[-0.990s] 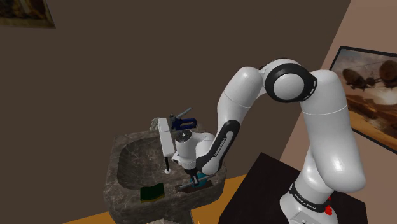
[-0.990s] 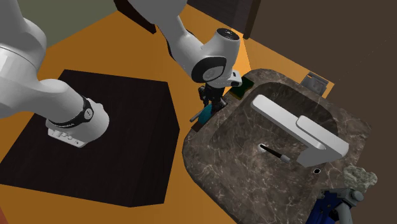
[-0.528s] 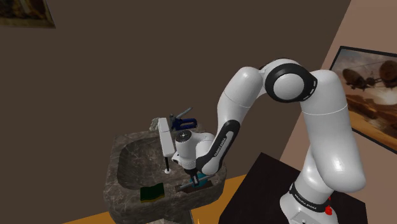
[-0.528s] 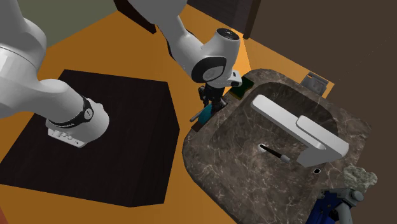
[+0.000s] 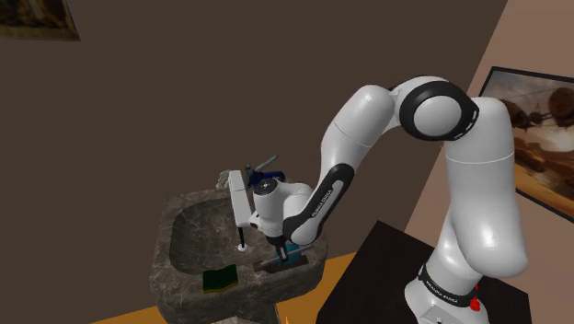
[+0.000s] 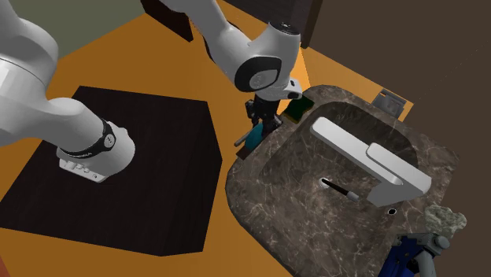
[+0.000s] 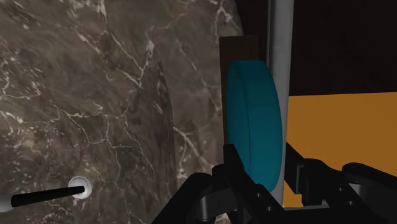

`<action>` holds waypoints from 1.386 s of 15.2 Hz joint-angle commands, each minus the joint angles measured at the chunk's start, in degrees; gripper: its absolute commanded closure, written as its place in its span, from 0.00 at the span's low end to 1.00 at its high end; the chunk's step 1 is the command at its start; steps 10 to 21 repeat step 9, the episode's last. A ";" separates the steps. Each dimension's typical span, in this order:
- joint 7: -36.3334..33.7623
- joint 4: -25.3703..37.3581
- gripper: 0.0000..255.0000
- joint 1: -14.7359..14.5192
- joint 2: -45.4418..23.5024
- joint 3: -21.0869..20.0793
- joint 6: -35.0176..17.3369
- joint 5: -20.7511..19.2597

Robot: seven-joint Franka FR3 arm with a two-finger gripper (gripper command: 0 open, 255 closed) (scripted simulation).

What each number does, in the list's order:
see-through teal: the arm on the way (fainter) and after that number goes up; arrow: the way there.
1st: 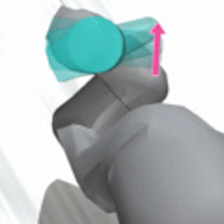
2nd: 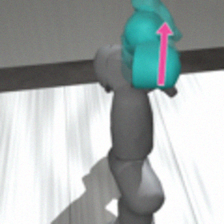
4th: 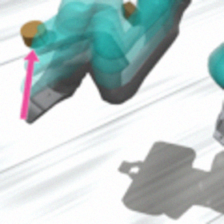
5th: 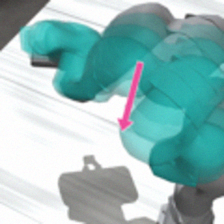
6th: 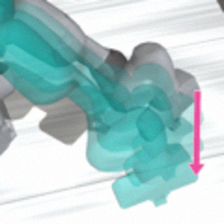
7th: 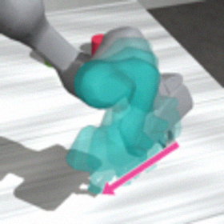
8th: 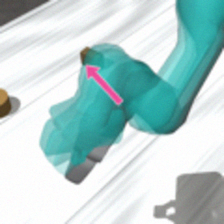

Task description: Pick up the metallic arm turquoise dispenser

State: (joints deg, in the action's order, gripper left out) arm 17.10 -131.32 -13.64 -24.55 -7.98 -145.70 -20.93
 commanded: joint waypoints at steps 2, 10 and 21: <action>0.94 -0.40 1.00 0.42 2.35 -0.74 1.89 1.13; 2.59 -0.95 1.00 1.05 6.18 -1.75 4.99 3.02; 2.59 -0.95 1.00 1.05 6.18 -1.75 4.99 3.02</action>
